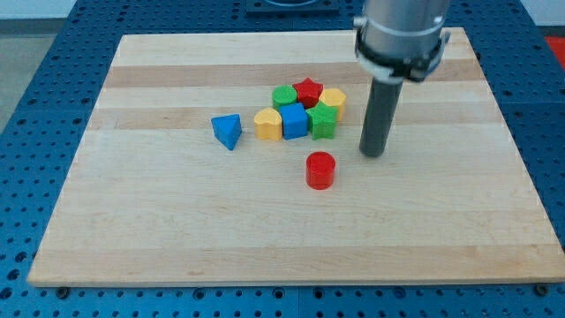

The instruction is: Place red circle below the green star

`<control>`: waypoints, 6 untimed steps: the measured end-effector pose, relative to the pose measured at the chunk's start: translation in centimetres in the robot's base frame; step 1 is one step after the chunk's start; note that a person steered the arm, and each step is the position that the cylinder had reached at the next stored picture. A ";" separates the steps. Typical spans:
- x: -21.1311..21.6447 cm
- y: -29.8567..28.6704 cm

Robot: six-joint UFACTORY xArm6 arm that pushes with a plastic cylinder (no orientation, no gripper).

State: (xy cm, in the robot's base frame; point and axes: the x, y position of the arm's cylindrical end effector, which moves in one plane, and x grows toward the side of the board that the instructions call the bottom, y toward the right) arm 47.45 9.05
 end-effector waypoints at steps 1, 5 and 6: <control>4.0 -4.1; 2.0 -6.6; 2.2 -7.8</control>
State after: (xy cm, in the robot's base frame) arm 49.63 1.21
